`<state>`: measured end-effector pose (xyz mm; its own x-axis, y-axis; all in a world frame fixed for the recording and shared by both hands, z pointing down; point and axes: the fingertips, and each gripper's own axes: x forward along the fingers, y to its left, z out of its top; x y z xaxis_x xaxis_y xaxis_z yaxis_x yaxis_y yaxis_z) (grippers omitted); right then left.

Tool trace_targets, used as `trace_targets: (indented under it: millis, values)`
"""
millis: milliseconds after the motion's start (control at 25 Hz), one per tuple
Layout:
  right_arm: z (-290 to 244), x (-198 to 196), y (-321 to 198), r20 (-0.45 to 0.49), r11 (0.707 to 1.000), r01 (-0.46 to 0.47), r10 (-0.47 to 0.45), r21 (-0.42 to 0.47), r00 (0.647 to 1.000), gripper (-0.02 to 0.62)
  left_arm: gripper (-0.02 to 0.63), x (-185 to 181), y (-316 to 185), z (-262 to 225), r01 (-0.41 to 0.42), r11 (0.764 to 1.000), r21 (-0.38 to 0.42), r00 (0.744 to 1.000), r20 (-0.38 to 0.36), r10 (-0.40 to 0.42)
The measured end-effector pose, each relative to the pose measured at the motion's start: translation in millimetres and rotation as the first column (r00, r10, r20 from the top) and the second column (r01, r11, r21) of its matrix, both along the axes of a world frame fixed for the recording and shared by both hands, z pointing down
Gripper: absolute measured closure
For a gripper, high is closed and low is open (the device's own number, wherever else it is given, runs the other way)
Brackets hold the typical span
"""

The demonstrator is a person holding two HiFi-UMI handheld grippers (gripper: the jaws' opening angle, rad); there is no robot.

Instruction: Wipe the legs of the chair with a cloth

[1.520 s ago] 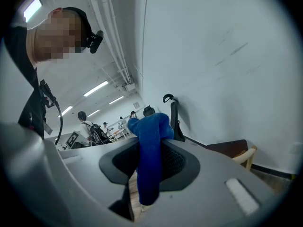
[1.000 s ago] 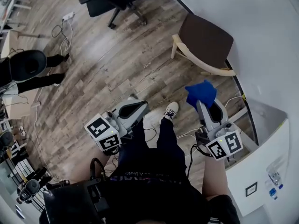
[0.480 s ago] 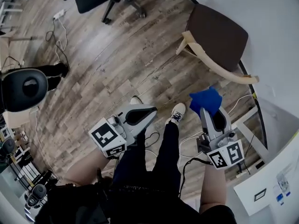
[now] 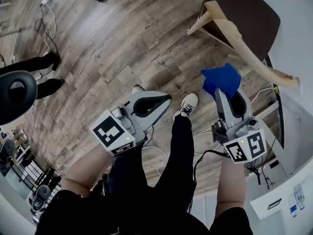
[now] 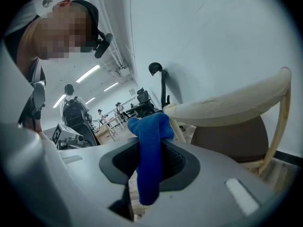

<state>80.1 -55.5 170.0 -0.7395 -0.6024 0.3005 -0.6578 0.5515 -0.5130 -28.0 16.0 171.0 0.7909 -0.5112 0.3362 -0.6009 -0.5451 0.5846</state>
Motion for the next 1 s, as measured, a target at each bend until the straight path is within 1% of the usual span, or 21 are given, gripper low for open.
trace_targets:
  millis: [120, 240, 320, 440, 600, 760, 920, 1000]
  values:
    - [22, -4, -7, -0.028, 1.000, 0.025, -0.024, 0.018, 0.999, 0.483, 0.600, 4, 0, 24, -0.010, 1.000, 0.023, 1.000, -0.021, 0.010]
    - [52, -6, -17, -0.068, 0.998, 0.037, -0.034, 0.048, 0.997, 0.483, 0.600, 5, -5, 52, -0.030, 0.997, 0.072, 0.999, -0.037, 0.032]
    - [78, -8, -24, -0.092, 0.997, 0.045, -0.040, 0.058, 0.995, 0.483, 0.600, 3, -6, 76, -0.036, 0.994, 0.098, 0.998, -0.043, 0.041]
    - [116, -11, -35, -0.123, 0.995, 0.051, -0.040, 0.085, 0.992, 0.483, 0.600, -2, -4, 117, -0.038, 0.992, 0.117, 0.998, -0.050, 0.044]
    - [158, -14, -49, -0.109, 0.991, 0.038, -0.024, 0.124, 0.994, 0.483, 0.600, -14, -12, 166, -0.026, 0.984, 0.175, 0.999, -0.043, 0.034]
    - [195, -23, -56, -0.106, 0.988, 0.032, -0.016, 0.149, 0.994, 0.483, 0.600, -22, -19, 192, -0.021, 0.974, 0.225, 0.998, -0.049, 0.033]
    - [221, -35, -64, -0.113, 0.981, 0.039, -0.018, 0.188, 0.993, 0.483, 0.601, -29, -23, 220, -0.033, 0.969, 0.245, 0.998, -0.045, 0.045]
    - [235, -37, -71, -0.122, 0.978, 0.039, -0.014, 0.205, 0.992, 0.483, 0.601, -29, -26, 237, -0.036, 0.976, 0.213, 0.997, -0.064, 0.051]
